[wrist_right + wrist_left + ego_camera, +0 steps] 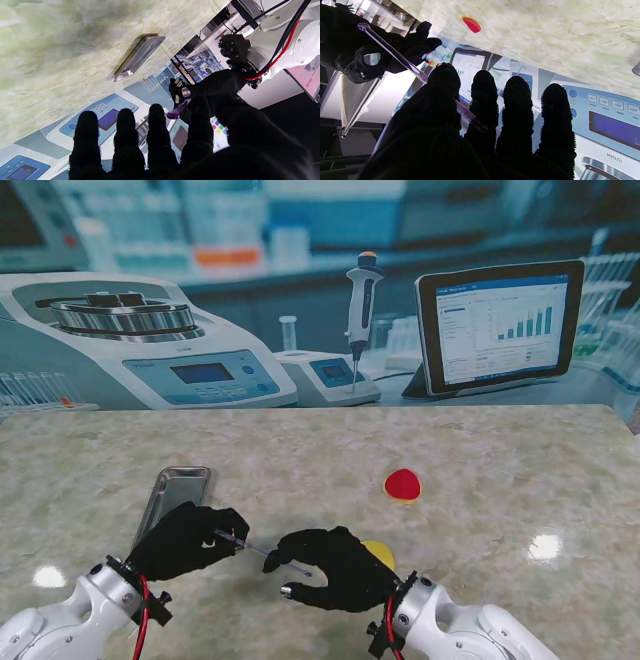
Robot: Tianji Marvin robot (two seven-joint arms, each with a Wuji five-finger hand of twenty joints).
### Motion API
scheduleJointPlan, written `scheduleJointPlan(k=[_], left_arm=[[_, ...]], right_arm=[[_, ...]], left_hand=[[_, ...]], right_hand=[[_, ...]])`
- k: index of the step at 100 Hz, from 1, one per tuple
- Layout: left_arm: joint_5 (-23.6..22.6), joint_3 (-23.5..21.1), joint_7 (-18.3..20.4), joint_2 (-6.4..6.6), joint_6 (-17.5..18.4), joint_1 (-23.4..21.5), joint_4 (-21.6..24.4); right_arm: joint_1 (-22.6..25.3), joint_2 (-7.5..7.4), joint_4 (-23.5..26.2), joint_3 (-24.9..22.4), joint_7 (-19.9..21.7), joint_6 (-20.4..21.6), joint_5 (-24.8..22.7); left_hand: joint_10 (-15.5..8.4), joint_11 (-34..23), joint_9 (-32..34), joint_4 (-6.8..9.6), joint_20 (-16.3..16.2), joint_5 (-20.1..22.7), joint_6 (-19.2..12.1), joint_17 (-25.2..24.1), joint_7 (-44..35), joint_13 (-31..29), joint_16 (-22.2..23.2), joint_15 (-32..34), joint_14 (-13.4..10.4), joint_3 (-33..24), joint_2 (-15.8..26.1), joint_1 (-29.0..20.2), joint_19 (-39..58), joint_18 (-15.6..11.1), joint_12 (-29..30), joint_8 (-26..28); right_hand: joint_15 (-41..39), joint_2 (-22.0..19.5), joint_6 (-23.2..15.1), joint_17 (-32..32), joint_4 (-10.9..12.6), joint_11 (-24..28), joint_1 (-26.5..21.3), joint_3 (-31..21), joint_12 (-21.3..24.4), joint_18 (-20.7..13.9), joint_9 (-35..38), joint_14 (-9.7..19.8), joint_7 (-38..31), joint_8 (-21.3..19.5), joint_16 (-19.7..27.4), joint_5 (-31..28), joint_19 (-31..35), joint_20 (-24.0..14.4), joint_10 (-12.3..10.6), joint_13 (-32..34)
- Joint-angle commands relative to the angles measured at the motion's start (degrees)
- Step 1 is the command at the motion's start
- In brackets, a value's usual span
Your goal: Line a culture dish with filter paper and press it flat with a glass rod
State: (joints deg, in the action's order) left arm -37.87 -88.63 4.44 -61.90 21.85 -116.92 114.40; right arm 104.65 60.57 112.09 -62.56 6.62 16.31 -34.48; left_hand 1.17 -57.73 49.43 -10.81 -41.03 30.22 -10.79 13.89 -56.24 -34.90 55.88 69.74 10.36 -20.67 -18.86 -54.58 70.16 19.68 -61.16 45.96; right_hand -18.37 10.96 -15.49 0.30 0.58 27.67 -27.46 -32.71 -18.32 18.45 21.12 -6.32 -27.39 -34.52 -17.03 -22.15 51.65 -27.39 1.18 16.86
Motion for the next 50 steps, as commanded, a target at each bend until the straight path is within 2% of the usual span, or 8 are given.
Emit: scheduleJointPlan(k=[1,14,44,46,50], left_arm=[[-0.1,0.2,0.3,0.11,0.2,-0.4,0.7],[-0.1,0.4,0.5,0.15,0.3,-0.3,0.9],[0.5,0.8,0.8,0.17,0.0,-0.6,1.8],[0.6,0.9,0.8,0.17,0.0,-0.5,1.8],[0.6,1.0,0.8,0.16,-0.1,-0.5,1.9]], right_arm=[[-0.2,-0.06,-0.3,0.3,0.5,0.3,0.0],[-1.0,-0.1,-0.9,0.8,0.7,0.8,0.3],[-2.7,-0.14,-2.2,1.9,1.0,1.4,0.9],[-2.8,-0.13,-2.2,1.9,1.0,1.4,0.9],[-2.9,-0.12,-2.4,2.1,1.0,1.5,1.1]], left_hand=[[0.5,-2.1,1.7,1.21,-2.0,4.0,-3.3,-0.5,-8.5,-0.9,0.8,1.8,1.3,-1.7,3.4,-3.4,2.4,1.7,-0.7,4.2],[0.5,-2.1,1.7,1.23,-2.0,4.0,-3.3,-0.5,-8.4,-0.9,0.8,1.8,1.2,-1.5,3.4,-3.4,2.4,1.7,-0.7,4.2],[0.5,-2.1,1.8,1.31,-2.0,4.2,-3.3,-0.5,-8.4,-1.0,0.8,1.8,1.2,-1.3,3.4,-3.5,2.4,1.7,-0.7,4.3],[0.5,-2.1,1.8,1.31,-2.0,4.1,-3.2,-0.5,-8.4,-1.0,0.8,1.8,1.2,-1.3,3.4,-3.5,2.4,1.7,-0.7,4.3],[0.5,-2.1,1.8,1.31,-2.1,4.1,-3.3,-0.5,-8.4,-1.0,0.8,1.8,1.2,-1.3,3.4,-3.5,2.4,1.7,-0.7,4.3]], right_hand=[[-2.1,2.0,-1.3,0.3,0.1,1.0,-1.2,-2.0,-1.2,-0.7,1.6,0.1,-1.4,0.9,-1.2,-1.0,2.7,-1.4,-0.9,1.6],[-3.1,3.4,-1.2,1.3,-1.3,1.1,-1.4,-3.3,-1.8,-0.7,4.0,-0.1,-3.4,2.2,-1.9,-2.2,4.1,-1.8,-0.9,3.1],[-5.0,5.3,-0.1,3.7,-2.0,2.2,-1.9,-4.4,-2.7,-0.7,8.7,-0.4,-7.0,3.5,-2.7,-5.1,6.5,-2.6,-0.3,6.5],[-5.4,5.5,0.1,3.9,-2.4,2.3,-1.8,-5.1,-3.3,-0.6,9.3,-0.5,-9.0,5.2,-3.0,-5.0,7.0,-2.5,-0.3,6.9],[-5.8,5.9,0.3,4.4,-2.5,2.7,-1.9,-5.3,-3.6,-0.7,10.4,-0.5,-10.0,5.7,-3.2,-5.6,7.5,-2.6,-0.2,7.7]])
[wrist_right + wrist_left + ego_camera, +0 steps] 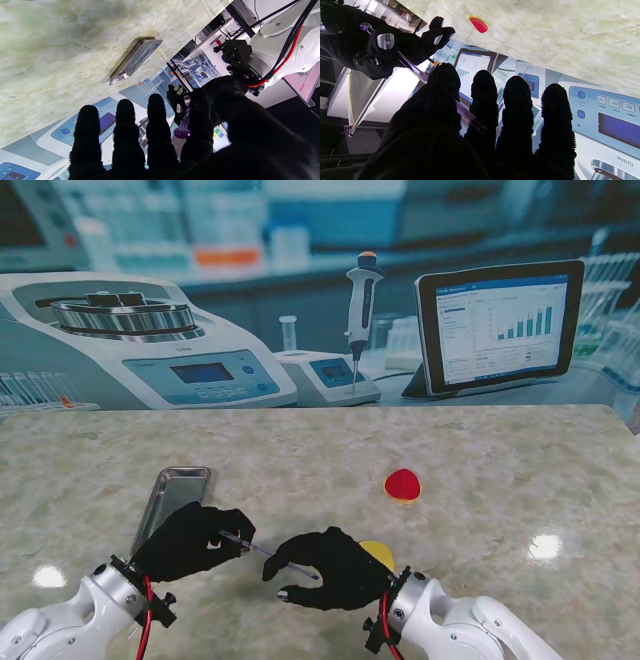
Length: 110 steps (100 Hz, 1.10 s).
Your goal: Line a culture dish with filter paper and press it flat with a glass rod
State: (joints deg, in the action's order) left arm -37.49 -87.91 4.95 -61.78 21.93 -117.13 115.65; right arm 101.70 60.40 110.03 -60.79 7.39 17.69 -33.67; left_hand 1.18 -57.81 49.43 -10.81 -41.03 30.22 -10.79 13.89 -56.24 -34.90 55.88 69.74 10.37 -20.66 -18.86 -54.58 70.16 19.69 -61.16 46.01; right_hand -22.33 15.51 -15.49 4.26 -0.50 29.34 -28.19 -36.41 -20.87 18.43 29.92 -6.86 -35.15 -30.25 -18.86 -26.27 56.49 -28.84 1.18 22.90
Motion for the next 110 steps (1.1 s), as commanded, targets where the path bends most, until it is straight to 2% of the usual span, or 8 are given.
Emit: scheduleJointPlan(k=[1,32,59,79,84,93,97,110], left_arm=[[0.2,0.3,0.3,0.04,-0.2,-0.3,0.7],[0.8,0.9,0.4,0.04,-0.8,-0.2,1.1],[1.5,1.5,0.5,0.02,-1.3,-0.2,1.1],[2.1,1.7,0.3,-0.03,-1.4,0.0,0.9],[2.2,1.8,0.3,-0.04,-1.4,0.0,0.9],[2.5,1.8,0.2,-0.06,-1.5,0.0,0.8],[2.8,1.7,0.7,0.0,-1.6,0.0,0.9],[3.2,1.5,1.6,0.13,-1.8,-0.2,1.2]], right_arm=[[0.0,0.06,-0.3,0.3,0.2,0.1,0.3],[-1.2,0.31,-1.8,1.4,-0.4,0.9,2.1],[-2.0,1.04,-3.5,2.3,-3.1,2.2,4.0],[-2.3,1.67,-4.7,2.8,-5.6,3.5,4.6],[-2.3,1.79,-4.8,3.0,-5.9,3.6,5.1],[-2.3,1.88,-4.9,3.1,-6.0,3.6,5.8],[-2.3,1.91,-5.0,3.2,-6.0,3.6,6.1],[-2.2,2.07,-5.0,3.4,-6.5,3.3,6.6]], left_hand=[[0.5,-2.1,1.8,1.31,-2.0,4.1,-3.3,-0.5,-8.4,-1.0,0.8,1.8,1.2,-1.3,3.5,-3.5,2.4,1.7,-0.7,4.2],[0.6,-2.1,1.9,1.36,-2.1,4.2,-3.1,-0.4,-8.3,-1.2,0.8,1.9,1.4,-1.2,3.5,-3.6,2.4,1.8,-0.6,4.2],[0.7,-2.0,1.9,1.43,-2.1,4.1,-2.9,-0.3,-8.2,-1.2,0.8,1.9,1.4,-1.0,3.6,-3.8,2.4,2.0,-0.4,4.1],[0.7,-1.2,1.2,2.73,-2.1,3.3,-2.3,-0.4,-7.6,-0.8,0.5,1.2,1.6,3.3,5.1,-6.1,2.3,1.9,0.5,2.5],[0.7,-0.8,1.0,3.75,-1.9,2.9,-2.1,-0.5,-8.1,-0.7,0.3,0.8,1.7,6.9,6.0,-8.1,2.2,1.8,0.6,1.1],[0.8,0.4,0.4,4.34,-1.6,2.4,-1.8,-0.7,-7.5,-0.2,-0.4,-0.7,2.1,8.9,7.0,-9.1,1.6,1.9,1.3,0.1],[0.8,1.0,0.0,6.16,-1.2,1.9,-1.6,-1.0,-7.8,0.2,-0.8,-1.6,2.2,15.8,8.9,-12.9,1.2,1.9,1.6,-0.9],[0.6,4.1,-1.1,6.77,-0.8,1.3,-1.5,-1.5,-6.9,1.1,-2.7,-5.5,2.4,17.7,9.9,-13.9,0.2,1.9,2.9,-2.6]], right_hand=[[-2.0,1.5,0.5,0.6,-1.5,1.2,-1.2,-1.6,-1.1,-0.6,2.1,-0.1,-2.5,1.4,-1.5,-1.8,2.8,-1.2,-0.1,1.9],[-8.3,4.1,7.2,6.7,-2.7,5.0,-2.2,-4.2,-3.6,-0.1,16.4,-1.3,-11.1,4.1,-4.4,-13.8,8.5,-2.7,2.4,13.0],[-16.4,5.7,9.6,13.9,-4.0,10.5,-3.0,-9.3,-7.5,0.2,27.3,-5.0,-16.7,2.2,-8.5,-24.9,16.3,-4.3,4.6,22.8],[-30.8,5.0,12.3,20.2,-3.6,21.3,-2.0,-11.0,-15.7,0.6,31.7,-7.7,-19.5,-8.9,-16.1,-30.6,24.7,-8.1,6.1,29.2],[-34.9,4.2,12.9,20.4,-3.2,24.7,-1.6,-10.6,-19.0,0.8,31.3,-8.0,-19.8,-14.6,-18.3,-31.2,26.6,-10.2,6.2,29.2],[-40.7,1.9,14.0,20.0,-2.4,30.6,-1.4,-9.1,-23.6,0.6,30.5,-7.6,-22.5,-21.8,-21.3,-31.1,29.4,-13.0,6.1,29.0],[-42.7,1.0,14.3,19.9,-1.9,32.7,-1.3,-8.4,-25.3,0.7,30.3,-7.2,-23.7,-24.5,-22.4,-31.1,30.2,-14.1,6.0,29.0],[-50.0,-1.9,15.5,19.8,0.1,39.9,-0.9,-6.2,-32.1,0.6,30.2,-5.9,-28.6,-33.3,-26.5,-31.4,33.6,-18.1,5.5,29.8]])
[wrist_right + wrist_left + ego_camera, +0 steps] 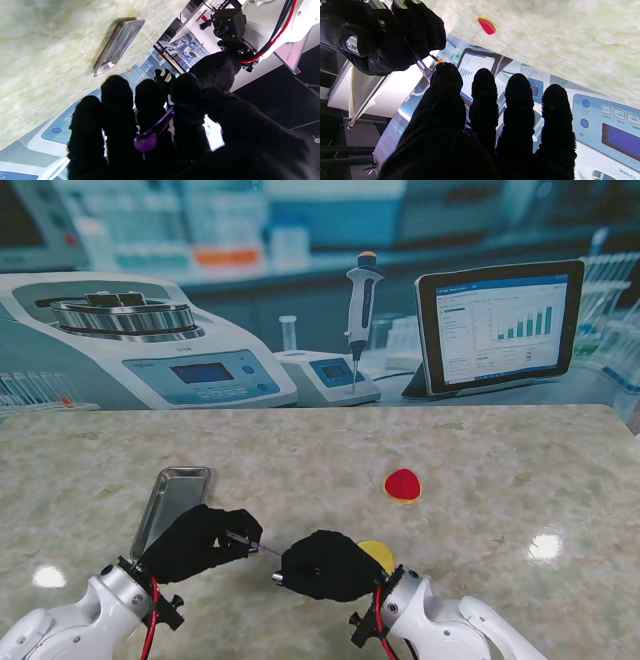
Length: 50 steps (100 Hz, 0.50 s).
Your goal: Line a culture dish with filter paper and press it flat with a glass rod
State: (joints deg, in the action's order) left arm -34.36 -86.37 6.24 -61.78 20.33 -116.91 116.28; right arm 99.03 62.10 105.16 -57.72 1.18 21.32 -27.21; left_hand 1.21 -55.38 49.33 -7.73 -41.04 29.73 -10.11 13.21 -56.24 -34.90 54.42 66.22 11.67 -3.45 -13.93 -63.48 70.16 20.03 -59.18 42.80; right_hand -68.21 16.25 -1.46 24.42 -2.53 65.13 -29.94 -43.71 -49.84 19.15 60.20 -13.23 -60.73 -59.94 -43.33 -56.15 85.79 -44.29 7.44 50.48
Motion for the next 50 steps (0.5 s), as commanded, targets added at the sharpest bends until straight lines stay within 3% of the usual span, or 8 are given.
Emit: scheduleJointPlan(k=[1,14,27,30,33,37,43,50], left_arm=[[0.1,-0.1,0.4,0.13,-0.3,-0.4,0.6],[1.0,-0.1,0.9,0.19,-0.3,-0.4,0.6],[1.6,-0.3,2.0,0.36,-0.3,-0.5,0.6],[1.6,-0.4,2.2,0.4,-0.2,-0.5,0.7],[1.6,-0.5,2.4,0.45,-0.2,-0.5,0.7],[1.6,-0.6,2.8,0.51,-0.1,-0.6,0.8],[1.6,-0.9,3.1,0.57,-0.1,-0.7,0.9],[1.6,-1.2,3.5,0.64,0.2,-0.8,0.9]], right_arm=[[0.4,0.38,-0.1,0.3,-0.3,-0.4,0.2],[0.5,0.5,-0.1,0.4,-0.9,-0.5,0.0],[0.6,0.54,0.0,0.3,-1.2,-0.5,-0.4],[0.7,0.55,0.0,0.3,-1.2,-0.6,-0.4],[0.7,0.55,0.1,0.2,-1.2,-0.7,-0.5],[0.8,0.54,0.2,0.1,-1.2,-0.8,-0.5],[1.0,0.52,0.3,-0.1,-1.2,-1.0,-0.7],[1.2,0.5,0.5,-0.3,-1.1,-1.4,-0.7]], left_hand=[[0.6,1.9,-1.1,3.72,-0.7,1.7,-2.1,-0.8,-6.9,1.2,-1.4,-2.2,1.1,0.6,5.1,-5.1,0.1,1.6,1.0,0.5],[1.1,10.6,-3.3,4.75,1.1,-0.4,-1.2,-2.0,-4.9,3.1,-6.2,-10.6,1.1,3.5,6.0,-5.7,-3.8,1.6,4.7,-5.1],[1.1,22.1,-8.6,5.38,4.3,-4.3,2.5,-3.6,1.4,5.8,-13.6,-22.9,-0.6,3.0,3.4,-2.4,-10.2,0.8,12.7,-13.9],[1.1,22.0,-10.6,4.9,4.8,-5.4,3.4,-3.9,2.6,6.4,-15.0,-25.2,-0.9,0.2,2.1,-0.4,-11.6,0.7,16.6,-15.9],[0.7,21.5,-13.1,2.71,5.4,-6.3,4.6,-4.4,4.8,7.3,-16.6,-27.7,-1.4,-9.3,-0.6,5.7,-13.3,0.5,23.6,-17.5],[0.6,23.4,-15.8,0.67,6.2,-7.2,6.6,-5.3,9.5,9.0,-18.4,-31.0,-2.0,-21.1,-2.3,14.2,-15.7,0.3,26.9,-19.0],[1.3,26.1,-19.2,2.26,7.0,-8.9,8.8,-6.4,15.7,11.0,-20.5,-35.0,-2.8,-31.7,-2.9,23.0,-18.9,-0.1,29.3,-19.6],[0.9,28.9,-23.1,2.26,8.1,-11.2,10.1,-8.0,21.3,13.4,-22.0,-38.2,-3.5,-34.9,-4.6,27.2,-22.7,-0.5,31.6,-21.3]], right_hand=[[-4.5,-2.8,1.6,-0.3,2.4,4.3,0.8,1.5,-4.1,-0.1,0.1,0.6,-3.2,-4.8,-2.4,-1.5,4.4,-3.2,-0.8,2.3],[-7.1,-3.6,2.1,-0.3,3.2,7.0,0.2,2.5,-7.6,0.1,-0.2,1.5,-6.4,-8.1,-4.1,-1.1,5.1,-4.8,-1.1,2.4],[-7.7,-4.1,2.4,-0.4,3.6,7.5,-0.6,3.6,-8.7,-0.1,-0.3,1.8,-7.4,-8.9,-4.5,-0.7,5.3,-5.5,-1.3,2.4],[-7.8,-4.1,2.4,-0.3,3.6,7.6,-0.7,3.6,-8.8,-0.1,-0.3,1.8,-7.5,-8.9,-4.6,-0.8,5.4,-5.6,-1.3,2.5],[-7.9,-4.1,2.4,-0.3,3.7,7.6,-0.7,3.8,-8.9,0.0,-0.2,1.8,-7.6,-9.0,-4.6,-0.8,5.4,-5.7,-1.3,2.6],[-8.0,-4.1,2.5,-0.2,3.8,7.7,-0.7,3.9,-9.0,0.1,-0.2,1.9,-7.7,-9.0,-4.7,-0.8,5.5,-5.8,-1.3,2.7],[-8.2,-4.1,2.4,-0.1,4.0,7.8,-0.7,4.0,-9.3,0.0,0.0,1.9,-7.8,-9.2,-4.8,-0.9,5.5,-6.0,-1.4,2.8],[-8.4,-4.2,2.4,0.1,4.3,7.9,-0.6,4.1,-9.6,0.1,0.1,2.0,-7.9,-9.2,-4.9,-0.9,5.6,-6.2,-1.4,3.0]])
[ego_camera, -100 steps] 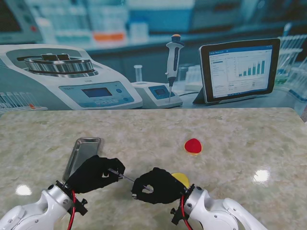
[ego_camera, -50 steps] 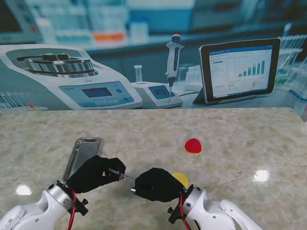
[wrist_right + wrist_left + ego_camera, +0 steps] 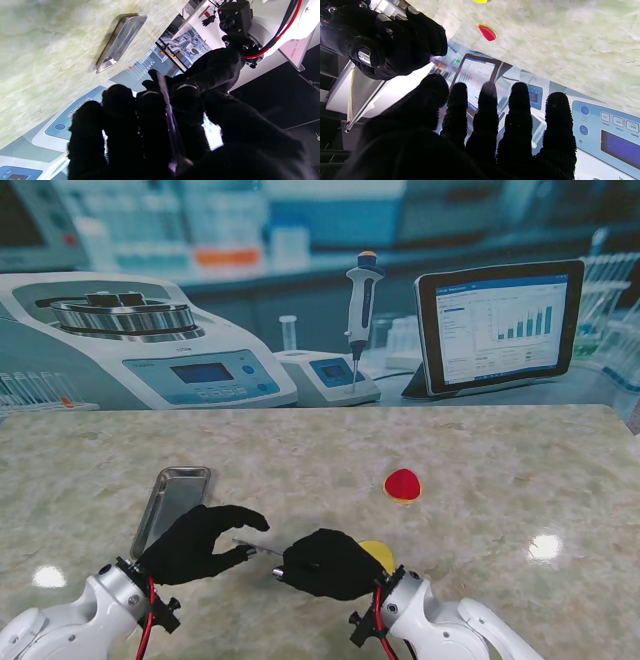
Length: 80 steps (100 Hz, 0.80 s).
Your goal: Line a culture dish with filter paper and press it flat with a glass rod
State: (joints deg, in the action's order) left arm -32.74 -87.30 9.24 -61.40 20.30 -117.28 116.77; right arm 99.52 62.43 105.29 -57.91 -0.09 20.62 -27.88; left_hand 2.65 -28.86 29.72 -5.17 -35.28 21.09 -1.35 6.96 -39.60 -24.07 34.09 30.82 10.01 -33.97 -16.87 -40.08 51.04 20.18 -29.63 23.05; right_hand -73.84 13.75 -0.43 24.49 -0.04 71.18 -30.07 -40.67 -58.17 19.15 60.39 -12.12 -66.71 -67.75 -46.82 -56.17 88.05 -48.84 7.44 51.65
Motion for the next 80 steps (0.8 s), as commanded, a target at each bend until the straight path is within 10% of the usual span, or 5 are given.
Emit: scheduleJointPlan(k=[1,19,44,80], left_arm=[[0.0,-0.3,0.5,0.27,0.2,-0.5,0.4],[0.6,-0.9,0.8,0.27,0.6,-0.7,0.7],[1.7,-1.3,-1.2,-0.28,-0.2,-1.0,0.8],[3.1,-3.2,-2.8,-0.81,-0.1,-3.3,0.8]], right_arm=[[0.7,0.17,0.4,-0.1,0.2,-0.7,0.0],[1.1,0.27,0.6,-0.6,0.1,-1.6,0.2],[1.7,0.49,0.9,-1.0,-0.8,-2.0,0.4],[4.4,0.86,2.9,-4.1,-2.0,-3.6,0.8]], left_hand=[[-0.6,2.7,-3.9,-0.32,2.5,-2.8,1.4,-1.8,5.3,2.8,-1.9,-3.3,-1.9,-4.7,-1.8,4.2,-4.1,-0.7,2.4,-1.9],[-1.4,7.1,-11.5,-0.8,4.0,-7.4,2.4,-5.3,13.9,8.6,-5.1,-11.0,-3.2,-5.0,-2.1,10.8,-13.1,-1.8,6.1,-6.3],[-1.2,7.7,-12.8,-0.42,2.3,-8.0,2.6,-6.3,14.8,10.0,-4.7,-13.2,-3.1,1.2,1.0,8.1,-17.5,-2.1,6.2,-7.0],[-0.7,11.9,-15.4,2.5,2.1,-8.4,1.4,-8.0,19.1,12.9,-6.3,-18.5,-2.9,29.8,11.6,-1.7,-29.4,-2.5,8.9,-9.3]], right_hand=[[-2.8,-1.6,1.3,0.1,1.8,1.8,-0.4,1.1,-1.3,0.1,0.0,0.8,-2.0,-1.4,-1.5,-1.0,3.4,-1.6,-1.4,1.9],[-4.1,-1.4,1.4,0.6,2.9,2.5,0.1,0.7,-2.2,0.4,0.5,0.8,-2.5,-1.7,-2.0,-1.4,3.9,-2.5,-1.4,2.5],[-5.9,-1.0,1.7,1.6,4.1,3.8,0.9,-0.2,-3.7,0.9,1.5,1.0,-3.9,-2.4,-2.6,-2.0,4.6,-3.9,-1.5,3.7],[-10.4,0.8,0.7,5.9,7.4,6.1,4.8,-4.0,-5.9,2.5,5.8,1.0,-6.2,-3.1,-3.4,-5.7,7.6,-7.0,-2.1,8.5]])
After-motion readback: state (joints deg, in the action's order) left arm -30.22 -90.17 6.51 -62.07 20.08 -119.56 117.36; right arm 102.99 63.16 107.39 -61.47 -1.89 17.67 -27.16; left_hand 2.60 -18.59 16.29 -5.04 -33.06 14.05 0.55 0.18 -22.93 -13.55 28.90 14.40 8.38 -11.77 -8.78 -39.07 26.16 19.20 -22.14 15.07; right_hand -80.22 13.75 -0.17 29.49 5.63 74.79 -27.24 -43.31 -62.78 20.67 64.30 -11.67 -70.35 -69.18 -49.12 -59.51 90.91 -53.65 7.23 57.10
